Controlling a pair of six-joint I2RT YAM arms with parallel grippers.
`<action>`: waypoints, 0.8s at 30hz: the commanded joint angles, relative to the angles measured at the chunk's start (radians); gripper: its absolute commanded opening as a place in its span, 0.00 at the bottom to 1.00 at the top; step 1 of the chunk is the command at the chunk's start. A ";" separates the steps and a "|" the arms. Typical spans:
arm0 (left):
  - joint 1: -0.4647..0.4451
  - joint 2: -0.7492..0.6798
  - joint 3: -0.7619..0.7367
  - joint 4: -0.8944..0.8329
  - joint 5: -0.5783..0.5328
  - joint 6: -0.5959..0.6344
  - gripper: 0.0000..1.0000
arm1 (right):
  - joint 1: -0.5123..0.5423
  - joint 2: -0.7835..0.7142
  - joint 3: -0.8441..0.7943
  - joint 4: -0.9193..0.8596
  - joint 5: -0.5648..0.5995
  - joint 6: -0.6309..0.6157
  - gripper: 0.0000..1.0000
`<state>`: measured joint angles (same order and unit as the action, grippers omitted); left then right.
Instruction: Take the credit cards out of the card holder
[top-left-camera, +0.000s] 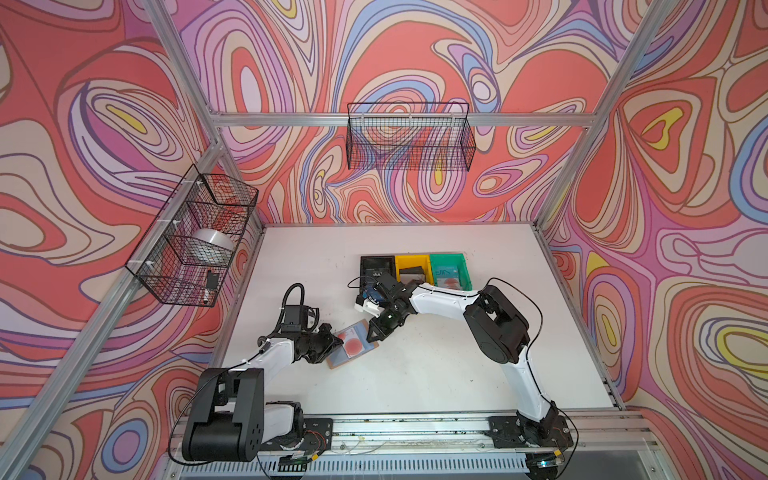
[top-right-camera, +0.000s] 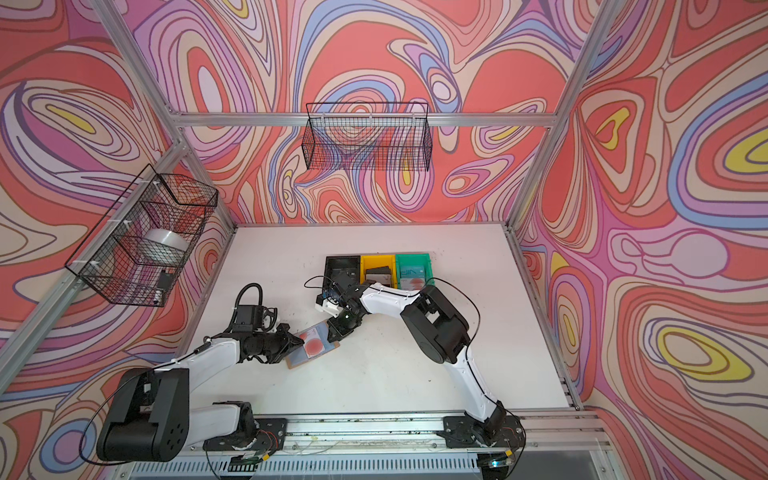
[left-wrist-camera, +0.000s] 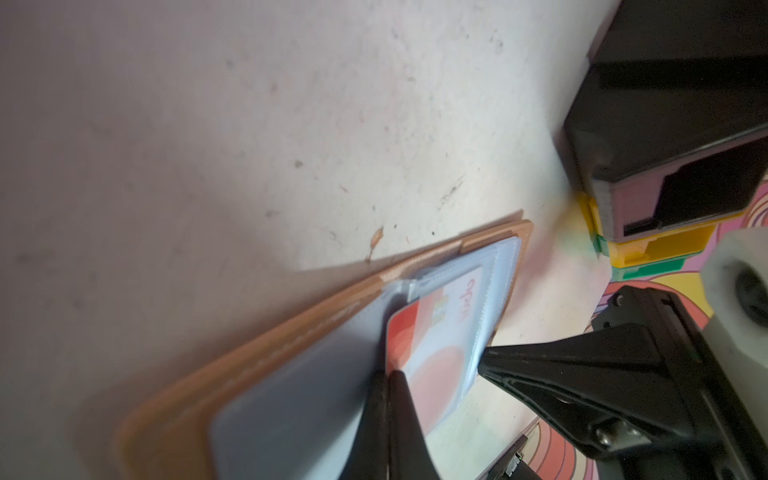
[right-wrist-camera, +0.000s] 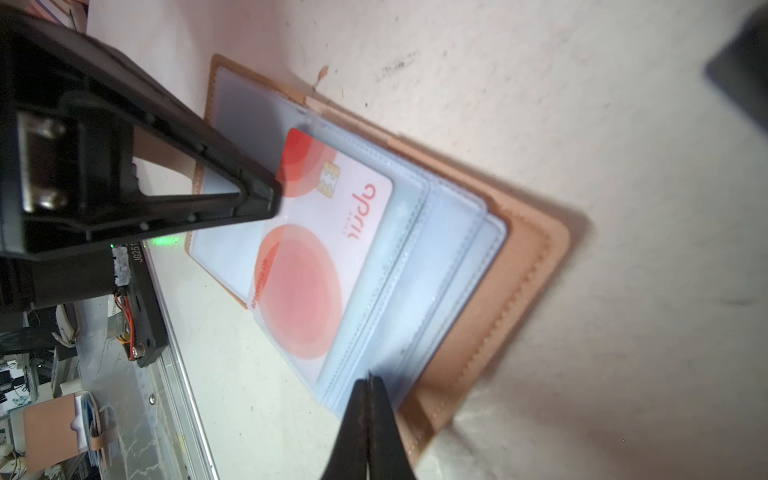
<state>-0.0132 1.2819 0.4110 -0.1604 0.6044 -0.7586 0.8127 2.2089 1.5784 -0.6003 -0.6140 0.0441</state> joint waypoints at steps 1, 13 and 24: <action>0.004 -0.013 -0.010 -0.082 -0.073 0.021 0.00 | 0.004 0.021 -0.004 -0.052 0.097 0.009 0.06; 0.013 -0.068 -0.007 -0.178 -0.081 0.060 0.00 | -0.011 0.107 0.028 -0.136 0.232 0.013 0.06; 0.013 -0.228 -0.034 -0.275 -0.110 0.006 0.00 | -0.025 0.134 0.052 -0.153 0.256 0.031 0.06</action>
<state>-0.0116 1.0969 0.3981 -0.3004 0.5739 -0.7422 0.8101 2.2463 1.6588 -0.7029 -0.5274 0.0650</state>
